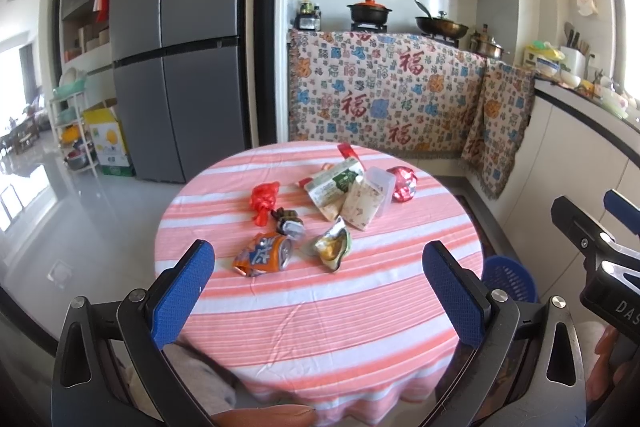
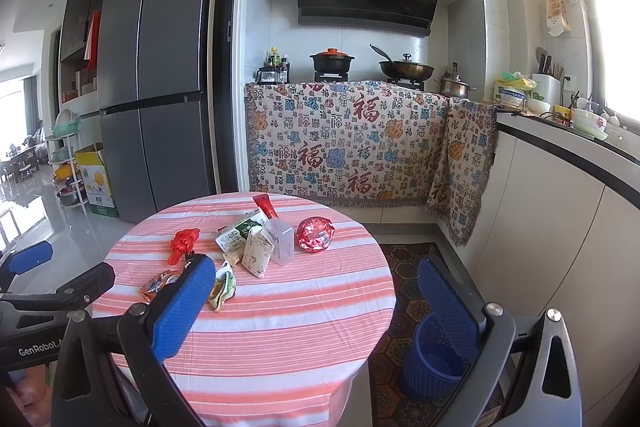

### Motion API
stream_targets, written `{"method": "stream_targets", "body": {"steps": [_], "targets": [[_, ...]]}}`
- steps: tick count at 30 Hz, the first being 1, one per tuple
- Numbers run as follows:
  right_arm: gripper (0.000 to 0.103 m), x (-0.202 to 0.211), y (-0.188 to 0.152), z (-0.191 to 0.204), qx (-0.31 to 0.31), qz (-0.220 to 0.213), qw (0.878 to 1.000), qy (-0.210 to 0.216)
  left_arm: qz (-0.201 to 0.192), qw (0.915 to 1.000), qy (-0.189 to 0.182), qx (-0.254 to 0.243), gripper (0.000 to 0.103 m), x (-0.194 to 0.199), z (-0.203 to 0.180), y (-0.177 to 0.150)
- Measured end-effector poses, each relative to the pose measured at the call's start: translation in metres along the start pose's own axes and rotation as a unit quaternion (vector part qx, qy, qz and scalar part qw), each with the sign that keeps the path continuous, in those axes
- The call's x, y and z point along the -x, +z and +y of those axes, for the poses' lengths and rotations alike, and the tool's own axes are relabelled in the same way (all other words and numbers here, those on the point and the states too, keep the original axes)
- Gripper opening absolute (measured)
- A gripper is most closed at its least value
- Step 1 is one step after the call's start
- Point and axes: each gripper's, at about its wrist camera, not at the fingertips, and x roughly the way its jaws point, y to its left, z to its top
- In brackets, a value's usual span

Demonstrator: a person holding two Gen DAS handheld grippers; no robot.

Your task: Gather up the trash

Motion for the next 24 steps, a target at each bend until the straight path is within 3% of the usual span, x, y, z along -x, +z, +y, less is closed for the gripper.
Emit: {"method": "stream_targets", "body": {"steps": [14,24], "targets": [[0.103,-0.002,-0.009,0.001,0.0,0.003,1.0,0.001,0.012,0.9999,0.002,0.003,0.103,-0.007,0.005,0.0],[0.103,-0.035,-0.024,-0.002,-0.017,0.023,0.999,0.014,0.074,0.9963,0.03,0.033,0.103,-0.066,0.074,-0.021]]}}
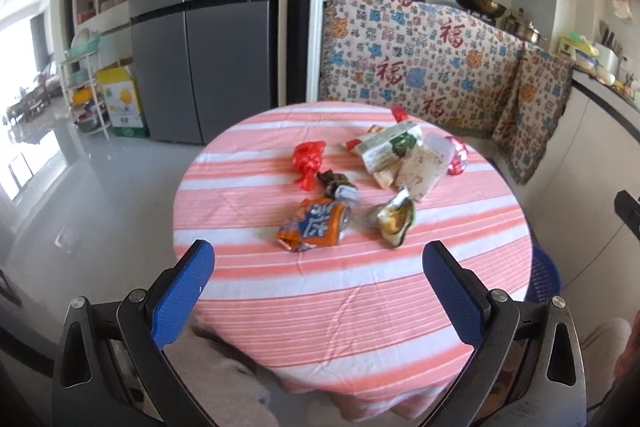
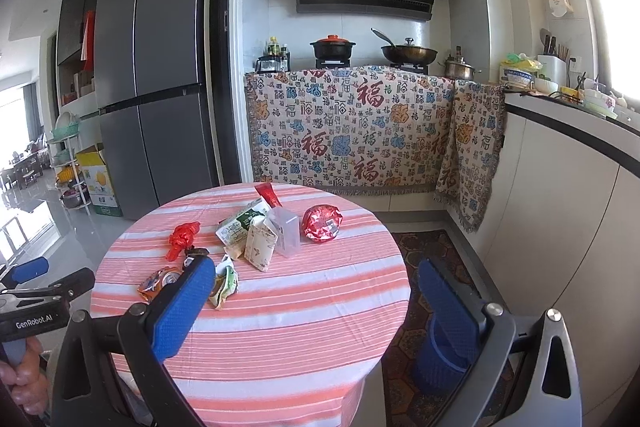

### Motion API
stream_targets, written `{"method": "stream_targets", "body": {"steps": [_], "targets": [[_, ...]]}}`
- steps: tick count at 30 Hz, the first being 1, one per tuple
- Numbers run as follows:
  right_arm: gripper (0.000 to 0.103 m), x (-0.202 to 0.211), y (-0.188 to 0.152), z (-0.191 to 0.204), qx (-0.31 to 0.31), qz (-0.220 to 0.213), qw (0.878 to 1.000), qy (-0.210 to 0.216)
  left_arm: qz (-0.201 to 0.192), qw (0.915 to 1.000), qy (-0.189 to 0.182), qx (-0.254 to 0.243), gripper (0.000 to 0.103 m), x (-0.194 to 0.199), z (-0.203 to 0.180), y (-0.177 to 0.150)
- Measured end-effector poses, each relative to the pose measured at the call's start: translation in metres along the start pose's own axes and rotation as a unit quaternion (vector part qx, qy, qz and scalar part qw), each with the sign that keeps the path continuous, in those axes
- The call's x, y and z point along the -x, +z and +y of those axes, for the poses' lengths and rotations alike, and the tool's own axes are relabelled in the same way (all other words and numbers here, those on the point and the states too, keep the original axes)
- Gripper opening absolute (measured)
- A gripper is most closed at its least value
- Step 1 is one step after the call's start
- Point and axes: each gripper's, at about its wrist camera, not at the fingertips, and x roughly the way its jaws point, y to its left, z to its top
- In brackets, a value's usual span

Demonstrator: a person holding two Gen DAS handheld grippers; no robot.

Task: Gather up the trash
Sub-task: 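Grasp the orange drink can with the left tool while the right tool grasps the snack bag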

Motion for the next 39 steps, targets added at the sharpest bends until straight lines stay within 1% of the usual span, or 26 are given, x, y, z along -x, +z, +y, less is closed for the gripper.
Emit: {"method": "stream_targets", "body": {"steps": [3,7,9,11,14,17,20,23,27,28,29,31,32,33,34,35,36,37,39], "targets": [[0.103,-0.02,-0.008,0.001,-0.003,0.016,1.0,0.009,0.025,0.9995,-0.017,-0.005,0.103,-0.028,0.018,-0.007],[0.103,-0.05,-0.021,0.009,0.005,0.036,0.999,0.031,0.055,0.9971,-0.051,-0.016,0.103,-0.061,0.023,-0.012],[0.103,-0.066,-0.03,0.016,0.015,0.045,0.998,0.046,0.067,0.9955,-0.063,-0.024,0.103,-0.077,0.022,-0.013],[0.103,-0.086,-0.04,0.026,0.027,0.061,0.995,0.073,0.078,0.9945,-0.062,-0.033,0.103,-0.091,0.022,-0.015],[0.103,-0.123,-0.055,0.042,0.034,0.102,0.986,0.128,0.089,0.9935,-0.063,-0.035,0.103,-0.105,0.025,-0.017],[0.103,-0.162,-0.065,0.059,0.031,0.148,0.973,0.174,0.093,0.9929,-0.066,-0.034,0.103,-0.114,0.026,-0.017],[0.103,-0.194,-0.067,0.078,0.024,0.174,0.963,0.205,0.093,0.9929,-0.062,-0.04,0.103,-0.123,0.025,-0.015],[0.103,-0.219,-0.065,0.098,0.033,0.188,0.957,0.218,0.096,0.9924,-0.063,-0.045,0.102,-0.13,0.024,-0.014],[0.103,-0.242,-0.065,0.116,0.063,0.197,0.954,0.217,0.095,0.992,-0.065,-0.051,0.102,-0.134,0.019,-0.012],[0.101,-0.247,-0.065,0.119,0.064,0.201,0.953,0.219,0.096,0.992,-0.066,-0.051,0.102,-0.135,0.018,-0.013],[0.099,-0.251,-0.065,0.119,0.065,0.206,0.951,0.221,0.097,0.9918,-0.067,-0.05,0.102,-0.136,0.016,-0.014],[0.089,-0.264,-0.066,0.12,0.065,0.217,0.948,0.223,0.104,0.9912,-0.066,-0.05,0.102,-0.139,0.012,-0.016],[0.086,-0.268,-0.067,0.12,0.065,0.222,0.946,0.226,0.106,0.9909,-0.065,-0.052,0.102,-0.14,0.01,-0.017],[0.079,-0.272,-0.068,0.12,0.063,0.228,0.943,0.232,0.107,0.9907,-0.064,-0.055,0.102,-0.139,0.007,-0.018],[0.067,-0.274,-0.068,0.12,0.058,0.234,0.939,0.246,0.107,0.9905,-0.062,-0.059,0.102,-0.139,0.004,-0.018],[0.059,-0.274,-0.068,0.119,0.055,0.237,0.935,0.256,0.106,0.9905,-0.061,-0.063,0.102,-0.138,0.001,-0.018],[0.051,-0.271,-0.067,0.118,0.06,0.235,0.937,0.252,0.104,0.9906,-0.059,-0.066,0.102,-0.137,-0.001,-0.017],[0.045,-0.267,-0.066,0.117,0.071,0.232,0.94,0.238,0.102,0.9907,-0.058,-0.069,0.102,-0.137,-0.002,-0.015],[0.043,-0.259,-0.065,0.11,0.083,0.229,0.944,0.221,0.101,0.9907,-0.059,-0.069,0.102,-0.139,-0.003,-0.009]]}}
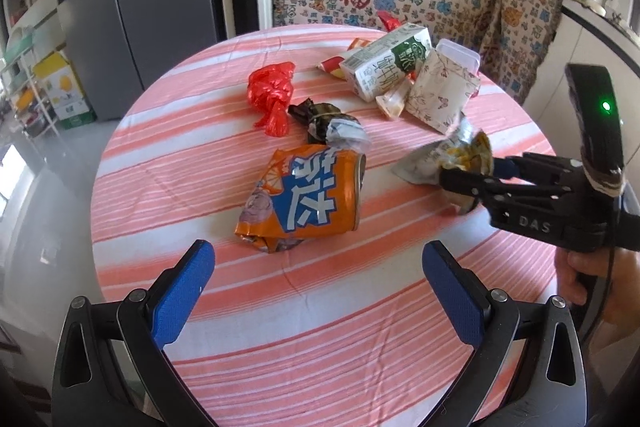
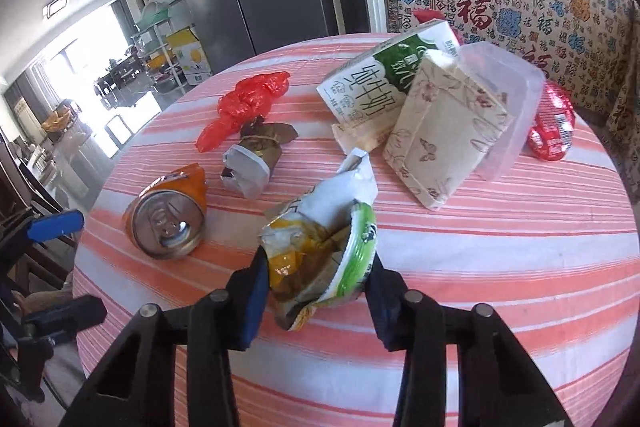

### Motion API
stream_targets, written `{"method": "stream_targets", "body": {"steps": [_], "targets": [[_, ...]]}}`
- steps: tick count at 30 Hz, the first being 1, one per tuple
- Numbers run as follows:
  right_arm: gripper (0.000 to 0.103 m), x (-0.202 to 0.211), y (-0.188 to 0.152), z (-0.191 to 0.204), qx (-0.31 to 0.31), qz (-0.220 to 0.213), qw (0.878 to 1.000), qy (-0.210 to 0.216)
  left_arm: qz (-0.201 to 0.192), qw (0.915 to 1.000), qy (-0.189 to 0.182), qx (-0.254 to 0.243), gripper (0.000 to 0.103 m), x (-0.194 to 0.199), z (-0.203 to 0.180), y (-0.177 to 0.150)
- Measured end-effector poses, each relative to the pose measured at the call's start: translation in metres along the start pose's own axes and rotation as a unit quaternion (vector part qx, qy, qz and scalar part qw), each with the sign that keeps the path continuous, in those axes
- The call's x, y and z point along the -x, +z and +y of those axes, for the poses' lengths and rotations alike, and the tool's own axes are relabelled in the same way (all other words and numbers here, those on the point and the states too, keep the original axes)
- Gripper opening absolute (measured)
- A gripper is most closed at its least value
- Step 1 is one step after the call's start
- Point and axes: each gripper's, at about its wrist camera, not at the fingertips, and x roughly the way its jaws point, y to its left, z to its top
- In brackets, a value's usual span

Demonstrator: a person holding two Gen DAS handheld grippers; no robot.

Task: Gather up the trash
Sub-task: 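Grasp the orange drink can with the left tool while the right tool grasps the snack bag, then carry the can and snack bag in both tools over the blue wastebasket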

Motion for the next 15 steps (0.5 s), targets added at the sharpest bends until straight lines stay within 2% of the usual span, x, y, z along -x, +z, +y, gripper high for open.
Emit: {"method": "stream_targets", "body": {"steps": [7,11,15], "targets": [[0.042,0.051,-0.035,-0.023,0.025,0.003,0.998,-0.055,0.012,0.9981,-0.048,-0.037,0.102,-0.03,0.001,0.028],[0.042,0.066,-0.05,-0.029,0.01,-0.015,0.998,-0.062,0.042,0.9975,-0.032,-0.048,0.102,-0.06,0.006,0.034],[0.042,0.066,-0.054,-0.03,0.009,-0.016,0.998,-0.056,0.065,0.9963,-0.052,-0.024,0.102,-0.073,0.015,0.033]]}}
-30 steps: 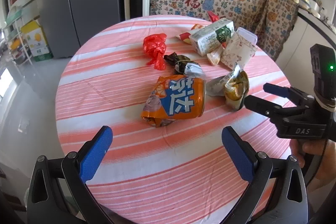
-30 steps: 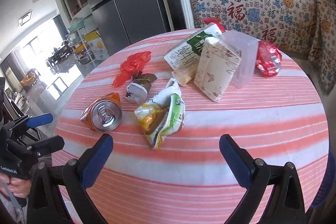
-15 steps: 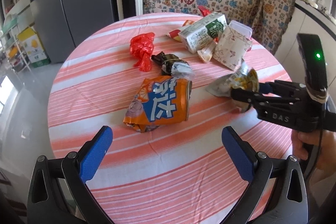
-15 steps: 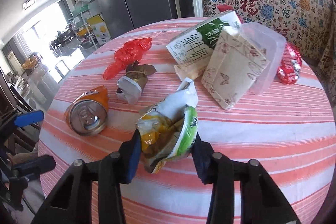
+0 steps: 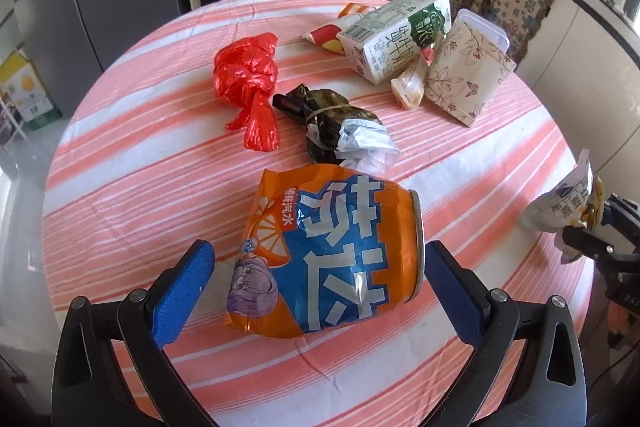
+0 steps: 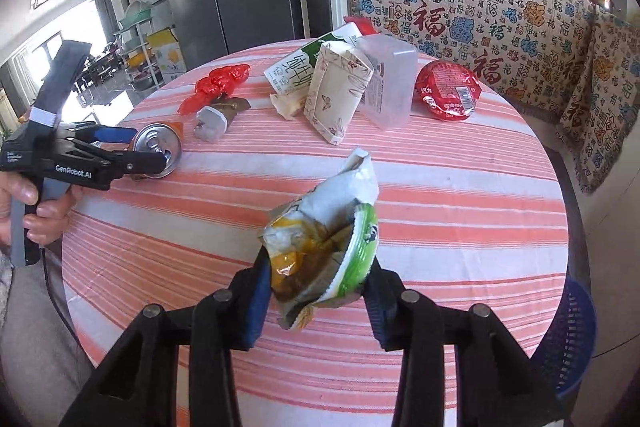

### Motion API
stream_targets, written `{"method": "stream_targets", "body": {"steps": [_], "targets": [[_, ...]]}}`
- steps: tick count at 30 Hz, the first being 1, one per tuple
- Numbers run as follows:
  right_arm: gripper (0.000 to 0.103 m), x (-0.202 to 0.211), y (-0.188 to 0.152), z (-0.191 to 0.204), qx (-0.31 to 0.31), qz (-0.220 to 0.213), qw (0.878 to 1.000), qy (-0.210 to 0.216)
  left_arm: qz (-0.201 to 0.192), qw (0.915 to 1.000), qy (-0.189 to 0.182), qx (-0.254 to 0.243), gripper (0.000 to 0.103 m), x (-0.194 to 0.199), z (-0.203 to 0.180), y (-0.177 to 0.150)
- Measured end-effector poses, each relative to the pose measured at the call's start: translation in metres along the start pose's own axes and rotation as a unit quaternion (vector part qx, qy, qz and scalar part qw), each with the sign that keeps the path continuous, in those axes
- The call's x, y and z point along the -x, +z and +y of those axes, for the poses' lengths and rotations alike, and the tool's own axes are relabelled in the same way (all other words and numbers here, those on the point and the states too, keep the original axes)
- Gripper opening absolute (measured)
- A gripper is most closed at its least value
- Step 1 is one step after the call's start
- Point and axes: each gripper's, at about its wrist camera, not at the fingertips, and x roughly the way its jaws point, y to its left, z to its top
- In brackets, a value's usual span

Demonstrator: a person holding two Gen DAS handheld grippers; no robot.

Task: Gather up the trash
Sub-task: 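Carry the can and snack bag in both tools over the blue wastebasket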

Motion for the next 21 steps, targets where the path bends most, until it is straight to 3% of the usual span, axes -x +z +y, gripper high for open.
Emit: {"method": "stream_targets", "body": {"steps": [3,4,7,12,21], "targets": [[0.042,0.003,0.0,-0.001,-0.002,-0.006,1.0,0.003,0.004,0.9999,-0.015,0.0,0.097,-0.001,0.0,0.001],[0.042,0.004,0.0,-0.001,-0.003,-0.008,1.0,0.004,0.008,0.9997,-0.023,0.001,0.081,-0.001,-0.001,0.001],[0.042,0.007,0.002,-0.002,-0.004,-0.015,1.0,0.005,0.012,0.9991,-0.039,0.008,0.08,-0.001,-0.002,0.002],[0.042,0.01,0.0,-0.008,-0.011,-0.016,1.0,0.004,-0.004,0.9994,-0.033,0.011,0.08,0.013,-0.022,-0.001],[0.041,0.03,0.002,-0.044,-0.059,-0.018,0.998,0.019,-0.034,0.9974,-0.058,-0.026,0.08,0.038,-0.118,0.016]]}}
